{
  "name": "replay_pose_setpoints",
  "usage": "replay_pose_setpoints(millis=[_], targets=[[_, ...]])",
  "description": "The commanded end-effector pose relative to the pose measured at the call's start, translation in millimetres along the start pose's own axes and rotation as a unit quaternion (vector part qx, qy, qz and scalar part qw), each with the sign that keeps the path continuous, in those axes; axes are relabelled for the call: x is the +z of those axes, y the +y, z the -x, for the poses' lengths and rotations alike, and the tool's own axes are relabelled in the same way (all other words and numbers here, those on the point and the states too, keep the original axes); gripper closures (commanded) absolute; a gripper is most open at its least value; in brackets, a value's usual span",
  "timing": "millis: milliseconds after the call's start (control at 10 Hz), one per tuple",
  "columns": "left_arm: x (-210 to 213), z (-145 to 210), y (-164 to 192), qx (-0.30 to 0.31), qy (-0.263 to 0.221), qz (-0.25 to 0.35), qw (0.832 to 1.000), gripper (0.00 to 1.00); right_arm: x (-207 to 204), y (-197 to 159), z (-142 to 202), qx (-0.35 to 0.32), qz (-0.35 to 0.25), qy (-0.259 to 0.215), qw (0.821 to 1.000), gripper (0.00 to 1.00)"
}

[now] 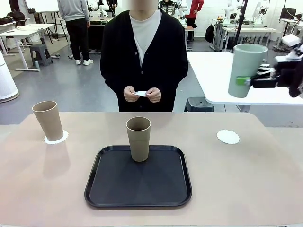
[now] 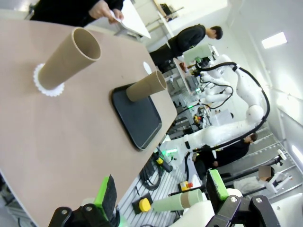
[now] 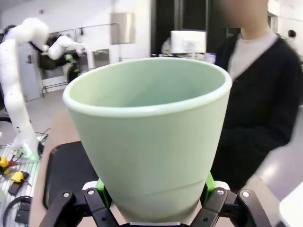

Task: Place coasters on the table and set cups on them.
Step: Take one Reusable plastic cup from the Flat Tray and place it on a coaster set by the human.

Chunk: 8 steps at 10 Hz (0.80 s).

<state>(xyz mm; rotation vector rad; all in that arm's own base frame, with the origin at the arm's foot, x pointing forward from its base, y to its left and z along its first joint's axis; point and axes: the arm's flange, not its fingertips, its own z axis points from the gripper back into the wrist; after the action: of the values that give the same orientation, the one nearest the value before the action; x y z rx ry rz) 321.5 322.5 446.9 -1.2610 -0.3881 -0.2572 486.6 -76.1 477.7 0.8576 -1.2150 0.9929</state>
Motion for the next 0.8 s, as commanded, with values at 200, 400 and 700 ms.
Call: replay_pose_setpoints(millis=[200,400,700], targets=[[0.2,1.1,-2.9,-0.001,-0.001,0.001,1.000,0.00,16.5,-35.7,-16.2,-0.010,0.005,-0.015,1.000,0.17],[0.2,1.1,-2.9,-0.001,-0.001,0.001,1.000,0.00,23.0,-38.1,-11.7,0.006,0.020,0.000,1.000,0.17],[0.2,1.1,-2.9,-0.001,-0.001,0.001,1.000,0.00,19.9,-37.3,-12.7,0.003,0.015,-0.001,1.000,0.17]])
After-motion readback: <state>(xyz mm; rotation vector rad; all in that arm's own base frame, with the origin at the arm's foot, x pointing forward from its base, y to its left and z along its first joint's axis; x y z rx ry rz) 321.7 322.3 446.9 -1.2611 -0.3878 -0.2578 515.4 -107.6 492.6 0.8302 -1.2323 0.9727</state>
